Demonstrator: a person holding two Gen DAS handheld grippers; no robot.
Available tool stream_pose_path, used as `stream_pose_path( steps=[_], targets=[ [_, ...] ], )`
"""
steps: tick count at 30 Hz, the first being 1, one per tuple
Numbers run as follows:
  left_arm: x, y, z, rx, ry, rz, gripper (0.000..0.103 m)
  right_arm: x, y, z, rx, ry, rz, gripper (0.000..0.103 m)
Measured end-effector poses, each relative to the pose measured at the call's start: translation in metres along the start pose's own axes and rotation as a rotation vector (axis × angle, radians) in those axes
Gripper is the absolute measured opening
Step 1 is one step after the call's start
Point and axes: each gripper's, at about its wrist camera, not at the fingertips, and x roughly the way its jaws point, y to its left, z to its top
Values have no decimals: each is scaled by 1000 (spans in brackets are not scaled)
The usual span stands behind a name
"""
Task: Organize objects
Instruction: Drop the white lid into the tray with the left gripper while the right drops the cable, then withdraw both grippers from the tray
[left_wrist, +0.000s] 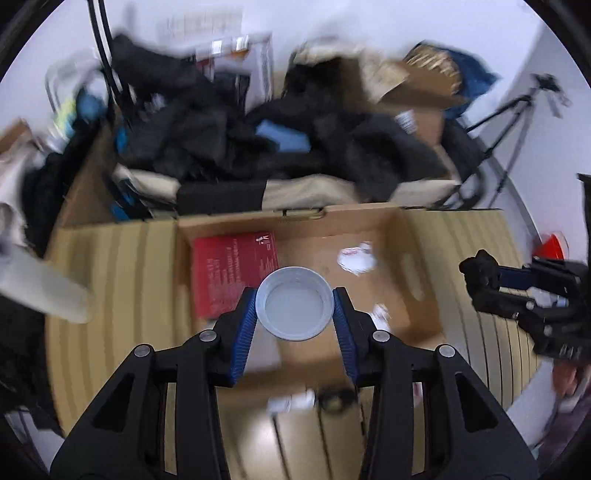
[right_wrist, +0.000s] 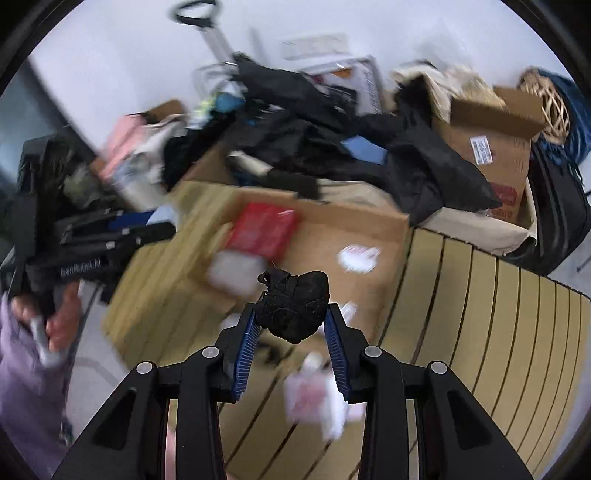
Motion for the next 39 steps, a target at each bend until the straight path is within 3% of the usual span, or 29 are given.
stream_pose_path(
  steps=[2, 6, 9, 11, 13, 15, 16, 21, 26, 33, 39],
  targets=[
    [46, 3, 14, -30, 57, 30, 37, 43, -15, 22, 29, 24, -41, 39],
    [104, -4, 22, 10, 99, 55, 37, 123, -37, 40, 54, 117, -122, 39],
    [115, -5, 23, -2, 82, 39, 40, 154, -44, 42, 51, 125, -156, 41],
    [118, -7, 25, 10, 83, 31, 50, 166, -49, 44, 50, 141, -174, 44],
    [113, -11, 27, 32, 64, 55, 53, 168, -49, 45, 37, 132, -187, 57],
    [100, -8, 28, 30, 54, 51, 54, 163, -47, 46, 24, 108, -205, 79],
    [94, -6, 28, 18, 52, 55, 54, 159, -46, 47, 24, 92, -202, 81],
    [29, -3, 20, 30, 23, 89, 59, 115, -30, 48, 48, 53, -187, 81],
    [-63, -6, -20, 65, -57, 126, 68, 27, 6, 29, -13, -5, -192, 81],
    [-181, -22, -77, 95, -130, 185, 91, -96, 37, -24, -25, -55, -155, 81],
    [-238, -34, -142, 130, -158, 221, 92, -175, 67, -85, -38, -114, -151, 81]
  ],
)
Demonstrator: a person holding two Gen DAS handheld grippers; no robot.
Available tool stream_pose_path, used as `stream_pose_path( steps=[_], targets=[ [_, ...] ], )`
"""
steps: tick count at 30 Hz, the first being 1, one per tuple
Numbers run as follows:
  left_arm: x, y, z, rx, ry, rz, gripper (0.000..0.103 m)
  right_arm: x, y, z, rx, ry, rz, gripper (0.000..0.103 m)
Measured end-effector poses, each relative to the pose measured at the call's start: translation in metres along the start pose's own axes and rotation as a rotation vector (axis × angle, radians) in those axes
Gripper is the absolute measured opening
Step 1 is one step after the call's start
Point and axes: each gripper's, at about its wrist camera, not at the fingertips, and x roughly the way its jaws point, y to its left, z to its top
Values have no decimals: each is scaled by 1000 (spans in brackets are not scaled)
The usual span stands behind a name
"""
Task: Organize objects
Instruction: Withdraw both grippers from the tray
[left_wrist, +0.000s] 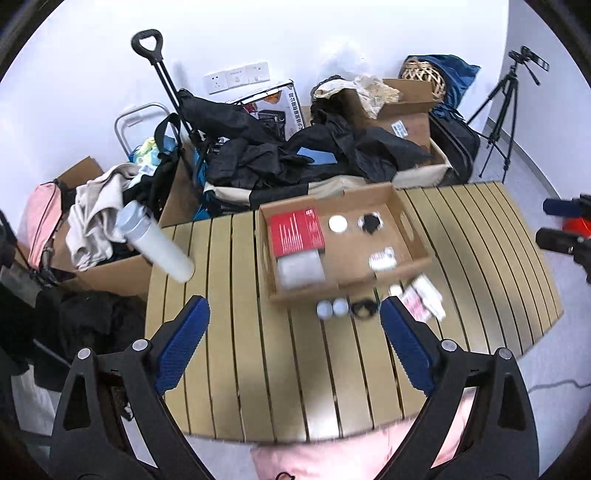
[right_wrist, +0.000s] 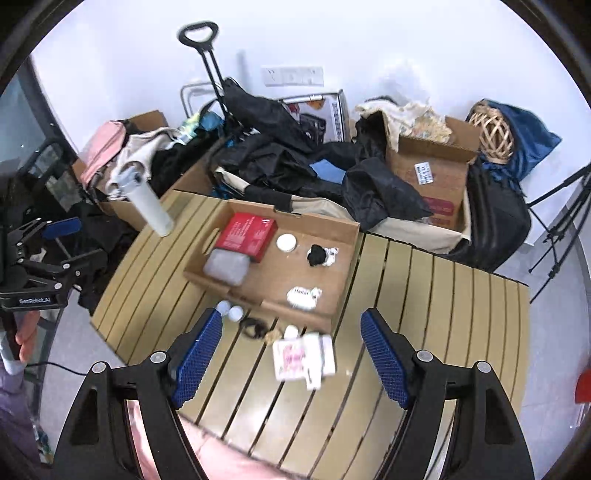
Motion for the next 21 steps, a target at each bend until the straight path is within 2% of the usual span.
stream_pose_path(
  steps=[2, 5, 7, 10, 12, 13, 15, 16, 18, 21],
  targets=[
    [-15, -1, -20, -8, -12, 1, 92, -18, 9, -19, -7, -15, -4, 81],
    [-38, -4, -67, -16, -53, 32, 92, -40, 26, -58, -21, -55, -12, 81],
    [-46, -7, -97, -29, -71, 37, 92, -55, 41, -93, -36, -104, -19, 81],
    [-63, -11, -158, -59, -88, 16, 92, -74, 65, -152, -59, -202, -46, 81],
    [-74, -15, -195, -56, -133, 3, 94, -82, 82, -192, -67, -272, -81, 81],
    [-78, -17, -215, -60, -165, 8, 103, -83, 93, -220, -68, -318, -120, 82],
    [-79, -21, -258, -80, -240, 18, 103, -78, 109, -261, -47, -360, -142, 82],
    [-75, -24, -280, -98, -254, 9, 103, -73, 113, -276, -25, -366, -129, 82],
    [-64, -30, -307, -120, -231, -28, 103, -60, 120, -305, 34, -356, -92, 82],
    [-57, -38, -319, -121, -192, -67, 103, -38, 129, -329, 69, -302, -100, 82]
  ],
)
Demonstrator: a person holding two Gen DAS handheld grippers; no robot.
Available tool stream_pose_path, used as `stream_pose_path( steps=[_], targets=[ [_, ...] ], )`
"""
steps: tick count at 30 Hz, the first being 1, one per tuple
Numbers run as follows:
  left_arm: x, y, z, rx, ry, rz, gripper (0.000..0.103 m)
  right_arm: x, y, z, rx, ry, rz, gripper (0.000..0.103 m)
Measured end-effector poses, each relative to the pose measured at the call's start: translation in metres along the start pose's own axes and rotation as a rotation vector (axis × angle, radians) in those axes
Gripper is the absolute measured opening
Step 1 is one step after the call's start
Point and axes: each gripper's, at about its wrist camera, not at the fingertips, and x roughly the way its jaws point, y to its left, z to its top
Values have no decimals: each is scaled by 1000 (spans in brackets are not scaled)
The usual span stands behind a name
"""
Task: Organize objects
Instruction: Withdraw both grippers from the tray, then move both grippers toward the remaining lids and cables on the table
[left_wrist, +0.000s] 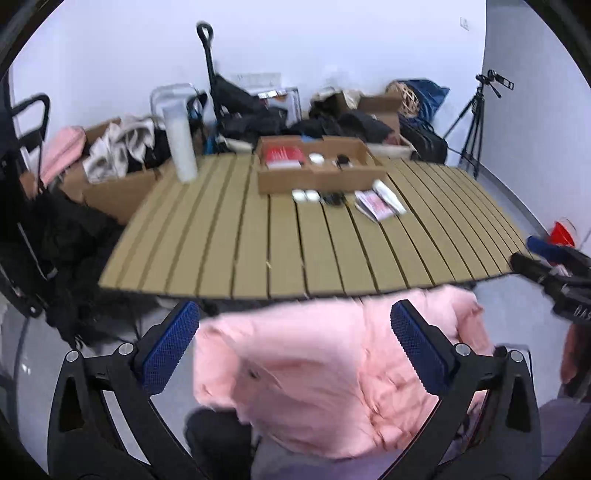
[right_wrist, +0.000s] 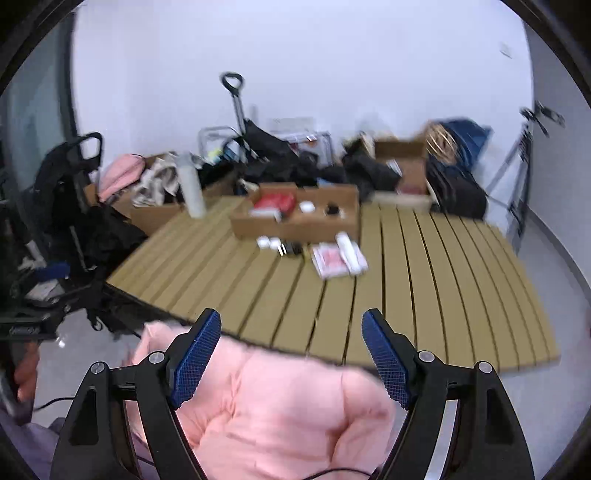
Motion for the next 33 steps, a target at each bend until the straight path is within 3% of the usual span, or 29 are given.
stream_pose_path(
  steps=[2, 4, 13, 16, 18, 20, 24, 28, 33],
  targets=[
    [-3, -6, 0, 35, -12, 23, 103, 6, 4, -7, -19, 45, 26, 82],
    [-7, -9, 2, 46, -46, 57, 103, 4, 3, -7, -14, 26, 14, 82],
    [21, -10, -8, 82, -37, 10, 103, 41, 4, -24, -32, 115, 95, 82],
    [43, -8, 0, 126, -103, 17, 103, 64, 3, -19, -71, 119, 144, 82],
    [70, -5, 15, 173, -177, 13, 103, 81, 2, -11, -115, 100, 147, 82],
    [98, -3, 29, 197, -184, 3, 101, 111, -4, 4, -152, 87, 137, 82],
    [184, 7, 71, 216, -109, -8, 82, 176, -14, 43, -207, 99, 175, 82],
    [262, 23, 109, 126, -43, -95, 78, 250, -11, 79, -273, 141, 193, 74],
    [338, 34, 133, 19, 33, -170, 67, 334, -3, 104, -320, 189, 212, 68]
  ],
)
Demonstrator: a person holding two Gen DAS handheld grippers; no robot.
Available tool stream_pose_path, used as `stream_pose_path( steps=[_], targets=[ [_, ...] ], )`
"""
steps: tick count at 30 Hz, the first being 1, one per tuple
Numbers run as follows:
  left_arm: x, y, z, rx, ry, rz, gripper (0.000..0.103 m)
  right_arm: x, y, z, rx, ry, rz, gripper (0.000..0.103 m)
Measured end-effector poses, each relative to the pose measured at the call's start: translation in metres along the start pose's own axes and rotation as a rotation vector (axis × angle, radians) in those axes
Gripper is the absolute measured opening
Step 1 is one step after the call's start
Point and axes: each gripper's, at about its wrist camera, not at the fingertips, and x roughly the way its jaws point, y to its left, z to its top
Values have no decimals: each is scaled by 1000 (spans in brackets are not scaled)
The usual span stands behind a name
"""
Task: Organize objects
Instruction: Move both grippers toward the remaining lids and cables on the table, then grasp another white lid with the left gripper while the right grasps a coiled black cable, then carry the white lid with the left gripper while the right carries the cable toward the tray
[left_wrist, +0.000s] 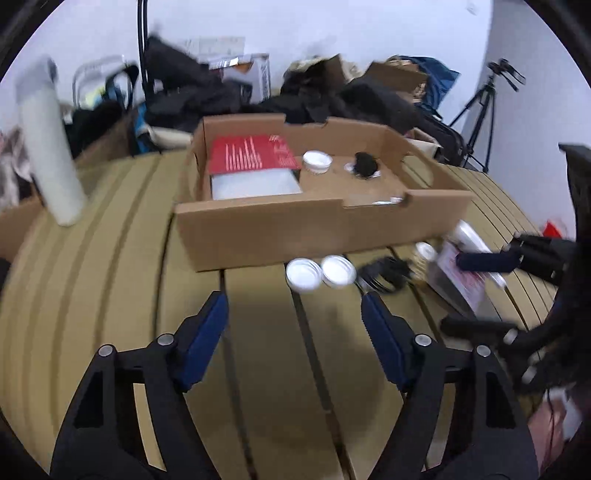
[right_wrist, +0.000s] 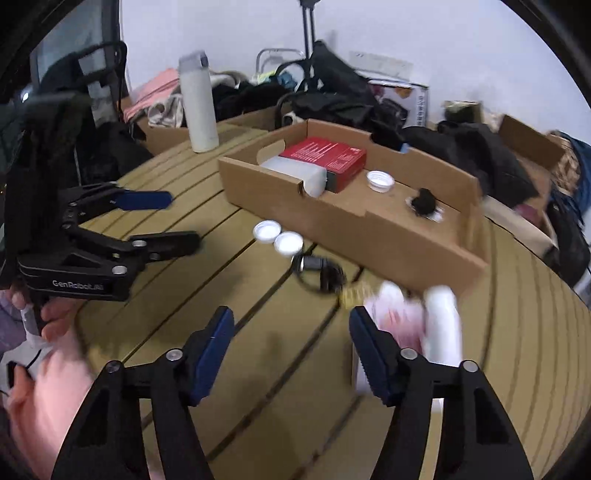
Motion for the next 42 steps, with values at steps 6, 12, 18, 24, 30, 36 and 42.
stream_pose_path(
  steps=[6, 12, 18, 24, 30, 36, 42],
  targets=[
    [41, 2, 4, 14, 84, -9, 53, 57, -14, 13, 7, 61, -1, 65],
    [50, -1, 7, 37, 68, -24, 41, 72, -19, 15, 13, 66, 3, 61],
    [47, -1, 6, 30, 62, 2, 25, 77, -27, 17, 41, 60, -1, 61],
    [29, -6, -2, -1, 69, -13, 25, 71, -26, 16, 74, 56, -7, 43],
    [-37, -18, -12, -18, 25, -25, 25, 27, -22, 8, 114, 14, -25, 41],
    [-134, -39, -32, 18, -72, -31, 25, -55, 1, -14, 136, -17, -93, 41],
    [-206, -58, -58, 8, -116, -29, 25, -143, 29, -53, 192, -13, -228, 41]
  ],
)
